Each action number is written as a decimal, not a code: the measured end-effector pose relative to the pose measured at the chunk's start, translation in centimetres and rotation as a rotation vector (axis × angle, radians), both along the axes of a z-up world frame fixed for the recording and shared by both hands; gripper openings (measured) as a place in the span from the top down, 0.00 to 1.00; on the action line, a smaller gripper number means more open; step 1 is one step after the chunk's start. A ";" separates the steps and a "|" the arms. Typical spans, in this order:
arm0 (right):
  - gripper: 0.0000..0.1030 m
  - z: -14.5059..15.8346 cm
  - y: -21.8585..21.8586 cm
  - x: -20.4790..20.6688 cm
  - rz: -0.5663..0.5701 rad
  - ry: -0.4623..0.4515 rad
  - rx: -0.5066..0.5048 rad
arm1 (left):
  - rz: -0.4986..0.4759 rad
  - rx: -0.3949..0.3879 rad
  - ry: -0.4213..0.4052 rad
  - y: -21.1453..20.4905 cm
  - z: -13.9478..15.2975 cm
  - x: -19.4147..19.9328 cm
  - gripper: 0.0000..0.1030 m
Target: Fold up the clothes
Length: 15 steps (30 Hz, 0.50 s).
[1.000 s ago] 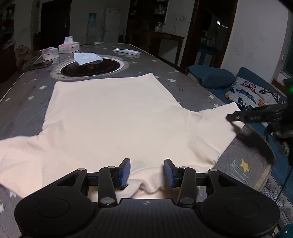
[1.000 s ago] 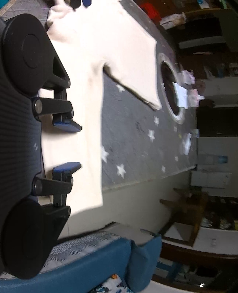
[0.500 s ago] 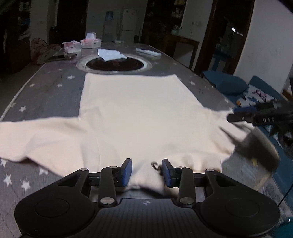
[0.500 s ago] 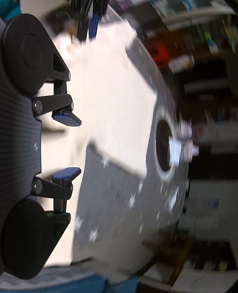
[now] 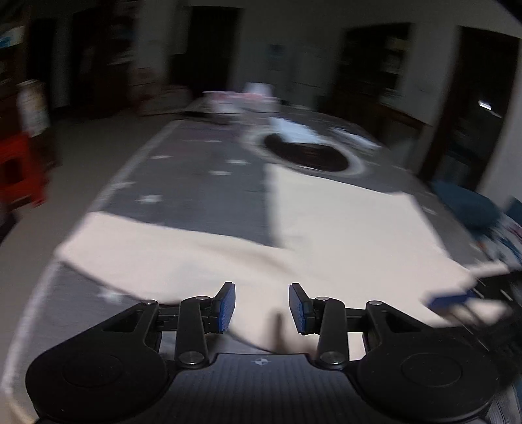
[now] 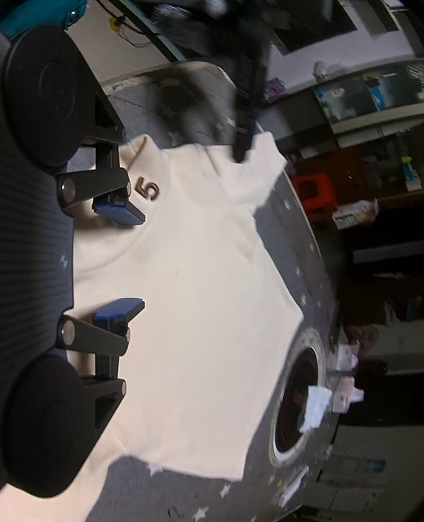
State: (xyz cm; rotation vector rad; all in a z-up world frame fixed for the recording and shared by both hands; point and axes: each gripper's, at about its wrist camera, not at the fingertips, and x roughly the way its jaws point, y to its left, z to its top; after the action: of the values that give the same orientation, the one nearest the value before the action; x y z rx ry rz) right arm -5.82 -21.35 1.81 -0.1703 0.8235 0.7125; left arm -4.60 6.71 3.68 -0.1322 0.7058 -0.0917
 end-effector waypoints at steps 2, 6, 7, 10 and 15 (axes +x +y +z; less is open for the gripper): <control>0.49 -0.2 0.3 -0.2 0.008 -0.008 -0.012 | 0.061 0.004 0.004 1.6 -0.3 0.8 0.63; 0.49 -0.1 0.1 -0.3 0.010 -0.002 -0.014 | 0.139 0.037 0.038 3.9 -1.6 2.7 0.71; 0.49 -0.1 0.0 -0.3 0.010 -0.001 -0.015 | 0.145 0.054 0.035 4.3 -1.9 3.0 0.75; 0.48 -0.1 0.0 -0.4 0.014 -0.001 -0.022 | 0.166 0.120 0.019 5.1 -2.2 3.9 0.83; 0.48 -0.1 0.1 -0.3 0.017 0.000 -0.025 | 0.258 0.205 0.017 7.5 -2.4 6.2 0.85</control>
State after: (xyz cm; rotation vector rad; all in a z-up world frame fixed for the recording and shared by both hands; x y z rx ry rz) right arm -6.13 -21.27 1.73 -0.1994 0.8318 0.7184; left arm 1.58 14.21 1.26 -0.0266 0.7054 0.2290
